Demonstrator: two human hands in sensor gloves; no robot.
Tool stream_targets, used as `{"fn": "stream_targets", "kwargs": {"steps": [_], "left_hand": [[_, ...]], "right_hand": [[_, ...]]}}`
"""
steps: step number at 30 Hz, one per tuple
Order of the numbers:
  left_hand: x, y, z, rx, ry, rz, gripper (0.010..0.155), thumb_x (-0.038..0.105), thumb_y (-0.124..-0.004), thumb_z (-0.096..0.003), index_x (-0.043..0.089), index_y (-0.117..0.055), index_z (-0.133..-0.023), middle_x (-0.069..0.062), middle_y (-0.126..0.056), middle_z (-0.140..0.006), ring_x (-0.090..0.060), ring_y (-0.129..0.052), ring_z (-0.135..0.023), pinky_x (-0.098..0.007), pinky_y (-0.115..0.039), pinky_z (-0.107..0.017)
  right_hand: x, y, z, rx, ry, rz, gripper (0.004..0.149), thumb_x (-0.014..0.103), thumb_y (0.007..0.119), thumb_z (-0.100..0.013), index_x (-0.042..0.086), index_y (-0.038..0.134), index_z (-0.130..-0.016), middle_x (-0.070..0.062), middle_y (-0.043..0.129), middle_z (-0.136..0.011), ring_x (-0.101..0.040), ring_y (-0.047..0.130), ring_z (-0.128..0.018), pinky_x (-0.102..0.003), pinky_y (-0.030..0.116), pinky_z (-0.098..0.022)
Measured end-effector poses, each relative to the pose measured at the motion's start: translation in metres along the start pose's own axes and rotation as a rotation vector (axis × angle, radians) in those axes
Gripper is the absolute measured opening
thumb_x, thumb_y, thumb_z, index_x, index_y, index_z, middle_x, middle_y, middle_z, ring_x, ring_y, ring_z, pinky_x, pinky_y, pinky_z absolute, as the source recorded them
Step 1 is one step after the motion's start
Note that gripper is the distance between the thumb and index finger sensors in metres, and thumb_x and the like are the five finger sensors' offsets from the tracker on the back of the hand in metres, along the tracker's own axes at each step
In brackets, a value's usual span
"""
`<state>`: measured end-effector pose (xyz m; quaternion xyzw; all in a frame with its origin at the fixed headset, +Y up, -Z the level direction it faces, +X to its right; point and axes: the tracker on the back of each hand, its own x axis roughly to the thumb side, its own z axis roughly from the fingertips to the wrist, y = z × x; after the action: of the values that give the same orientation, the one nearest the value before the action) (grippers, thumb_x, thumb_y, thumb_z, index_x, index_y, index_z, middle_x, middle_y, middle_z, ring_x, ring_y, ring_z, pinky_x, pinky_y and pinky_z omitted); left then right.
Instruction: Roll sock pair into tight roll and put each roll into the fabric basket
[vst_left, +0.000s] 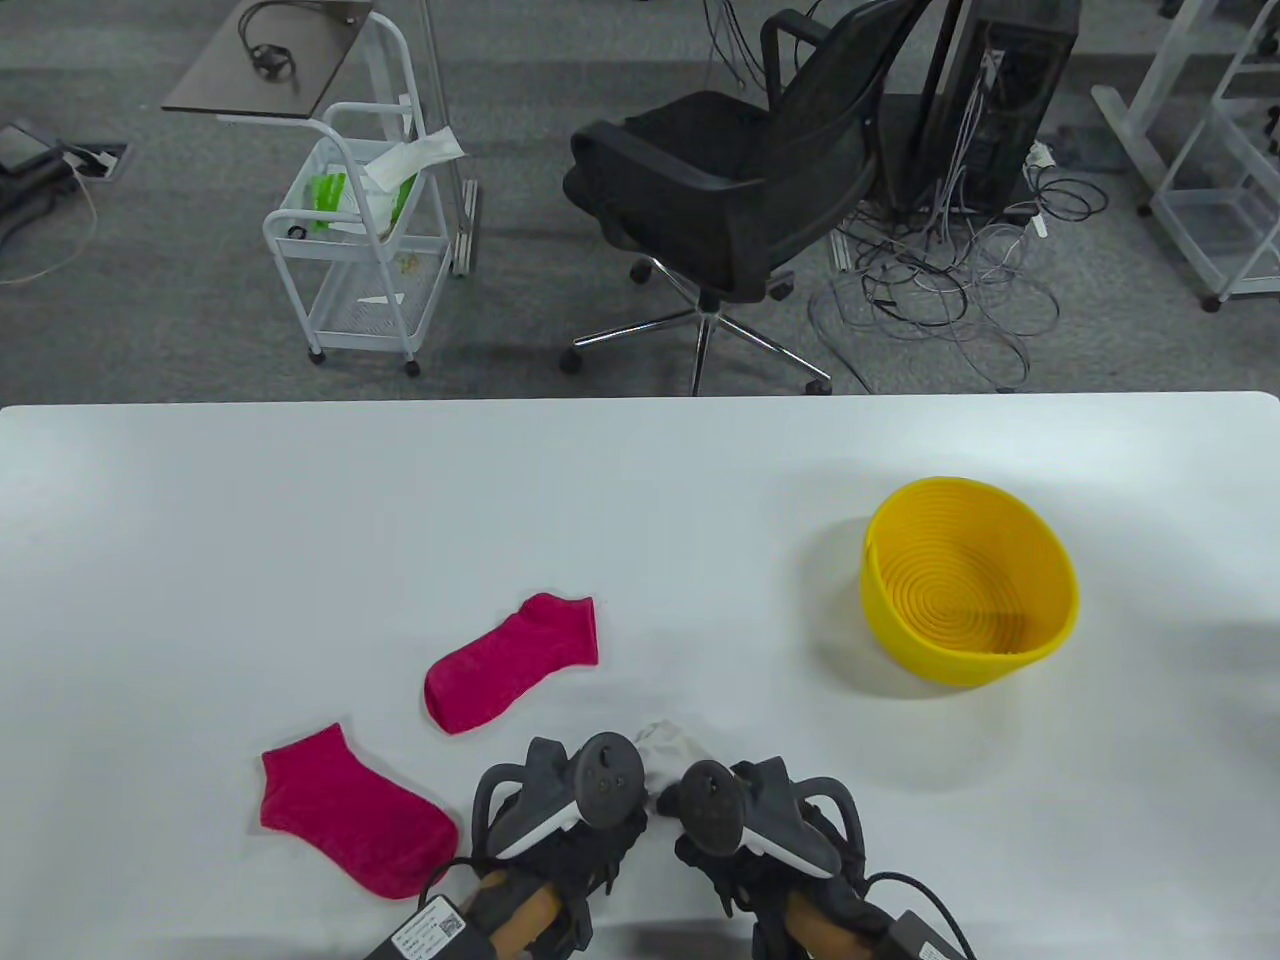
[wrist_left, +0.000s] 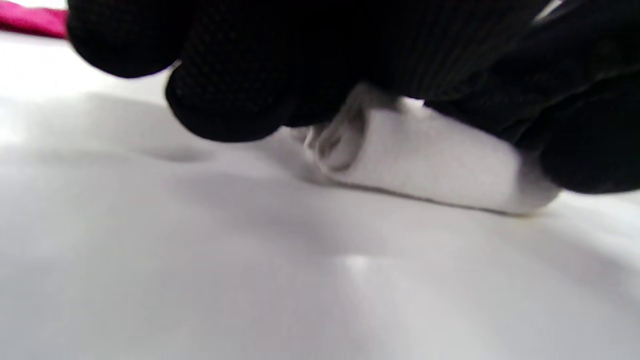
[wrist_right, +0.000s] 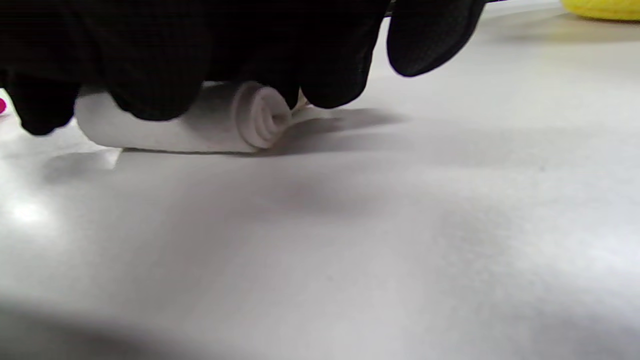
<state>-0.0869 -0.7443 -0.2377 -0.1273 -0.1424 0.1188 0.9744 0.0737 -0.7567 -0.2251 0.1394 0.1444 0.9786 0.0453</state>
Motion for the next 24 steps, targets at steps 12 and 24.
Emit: {"fn": "stream_targets", "kwargs": {"steps": [12, 24], "left_hand": [[-0.002, -0.004, 0.000, -0.077, -0.007, -0.012, 0.054, 0.047, -0.088, -0.0332, 0.023, -0.091, -0.082, -0.006, -0.095, -0.072, -0.023, -0.100, -0.047, -0.048, -0.078, -0.045], [0.001, -0.008, -0.004, -0.045, -0.035, -0.064, 0.044, 0.038, -0.081, -0.0376, 0.024, -0.092, -0.077, -0.005, -0.097, -0.066, -0.020, -0.100, -0.042, -0.047, -0.080, -0.043]], "right_hand": [[0.000, -0.001, -0.001, -0.018, 0.031, -0.007, 0.050, 0.045, 0.082, -0.040, 0.042, 0.073, -0.089, 0.015, 0.080, -0.095, -0.017, 0.082, -0.090, -0.051, 0.068, -0.068], [-0.003, -0.012, 0.004, -0.070, -0.011, -0.052, 0.043, 0.043, 0.081, -0.041, 0.043, 0.079, -0.084, 0.016, 0.084, -0.092, -0.015, 0.083, -0.089, -0.050, 0.068, -0.068]]}}
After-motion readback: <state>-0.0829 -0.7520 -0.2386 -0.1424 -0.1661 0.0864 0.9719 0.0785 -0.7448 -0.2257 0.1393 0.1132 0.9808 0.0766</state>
